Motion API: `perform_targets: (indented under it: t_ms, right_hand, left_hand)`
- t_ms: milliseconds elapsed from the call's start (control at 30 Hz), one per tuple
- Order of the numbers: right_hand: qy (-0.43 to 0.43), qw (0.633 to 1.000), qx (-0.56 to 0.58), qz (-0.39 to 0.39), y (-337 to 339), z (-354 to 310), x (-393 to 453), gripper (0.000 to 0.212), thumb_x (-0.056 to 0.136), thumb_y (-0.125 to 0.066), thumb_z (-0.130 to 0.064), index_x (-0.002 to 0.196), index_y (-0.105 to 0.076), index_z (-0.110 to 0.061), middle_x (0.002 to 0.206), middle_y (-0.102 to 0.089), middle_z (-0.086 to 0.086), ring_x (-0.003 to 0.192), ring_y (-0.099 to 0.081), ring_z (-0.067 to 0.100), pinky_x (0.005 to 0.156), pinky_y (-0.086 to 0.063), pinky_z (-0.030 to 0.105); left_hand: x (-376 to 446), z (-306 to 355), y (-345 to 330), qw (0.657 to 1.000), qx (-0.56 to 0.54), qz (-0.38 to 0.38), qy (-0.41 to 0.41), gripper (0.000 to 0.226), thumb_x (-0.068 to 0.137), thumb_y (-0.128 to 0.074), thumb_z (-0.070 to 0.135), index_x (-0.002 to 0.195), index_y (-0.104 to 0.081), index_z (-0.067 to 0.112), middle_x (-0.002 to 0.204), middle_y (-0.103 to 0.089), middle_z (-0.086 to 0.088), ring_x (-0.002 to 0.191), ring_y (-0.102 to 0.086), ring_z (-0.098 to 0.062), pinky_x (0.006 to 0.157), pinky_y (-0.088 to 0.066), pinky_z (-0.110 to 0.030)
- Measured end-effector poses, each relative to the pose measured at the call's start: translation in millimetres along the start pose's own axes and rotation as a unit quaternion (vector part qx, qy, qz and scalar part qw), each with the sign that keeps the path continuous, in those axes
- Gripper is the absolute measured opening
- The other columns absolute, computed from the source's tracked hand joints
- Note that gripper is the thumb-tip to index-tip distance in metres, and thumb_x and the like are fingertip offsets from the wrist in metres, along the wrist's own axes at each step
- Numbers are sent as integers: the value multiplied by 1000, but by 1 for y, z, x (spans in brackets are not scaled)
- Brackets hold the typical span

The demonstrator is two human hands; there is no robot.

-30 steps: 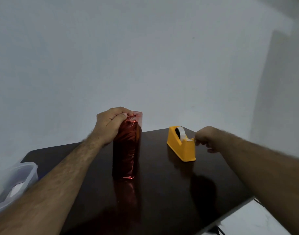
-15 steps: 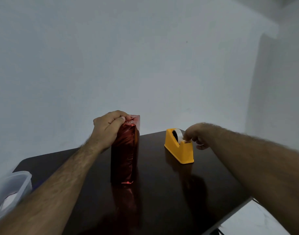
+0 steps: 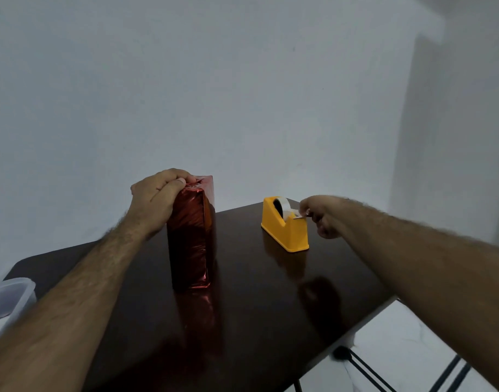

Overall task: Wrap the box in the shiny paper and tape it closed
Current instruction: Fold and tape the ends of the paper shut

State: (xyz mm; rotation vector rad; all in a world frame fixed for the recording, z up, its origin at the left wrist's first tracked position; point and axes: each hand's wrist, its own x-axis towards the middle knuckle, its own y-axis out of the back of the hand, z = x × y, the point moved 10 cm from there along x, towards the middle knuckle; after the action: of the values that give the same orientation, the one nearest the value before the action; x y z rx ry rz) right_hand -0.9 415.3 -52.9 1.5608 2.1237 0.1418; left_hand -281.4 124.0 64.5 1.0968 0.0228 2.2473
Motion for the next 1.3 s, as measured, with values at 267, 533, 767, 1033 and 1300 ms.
perform_targets:
  t_ms: [267,533,767,1033,1300]
  right_hand:
    - [51,995,89,11,-6,24,5,15,77,-74,-8,76,-61,-16,59,-32,-2,45,-19,13,42,-20,18]
    - [172,970,158,63,-15,41,19,32,94,-80,-28,116,-74,-5,107,-69,8,85,-62,21,69,-51,30]
    - [210,968,103,93,-28,51,9,17,98,-73,-28,84,-75,-17,89,-71,2,89,-67,18,77,-59,39]
    - [253,936,242,-6,-42,13,-34,10,94,-77,-23,95,-79,-13,91,-71,-1,82,-63,15,62,-48,26]
    - [364,895,228,-117,-83,-109,-131,4,92,-75,-12,91,-78,-14,89,-76,-5,83,-65,11,72,-51,29]
  left_hand:
    - [-1,-1,3,1000,-7,-1,-1,31,94,-52,33,99,-83,31,110,-80,11,119,-69,-10,120,-43,-52]
    - [-3,-2,2,1000,-21,1,-5,32,94,-52,28,99,-83,25,110,-81,7,117,-70,-11,116,-48,-50]
    - [0,-6,3,1000,-27,3,-1,34,94,-51,27,105,-82,18,113,-80,4,118,-70,-14,114,-50,-49]
    - [-4,1,1,998,-61,-26,-16,35,100,-48,26,107,-81,17,116,-80,5,119,-70,-12,110,-51,-33]
    - [-7,7,-5,994,-86,-58,-35,41,104,-43,25,112,-81,10,121,-80,1,125,-69,-14,113,-49,-31]
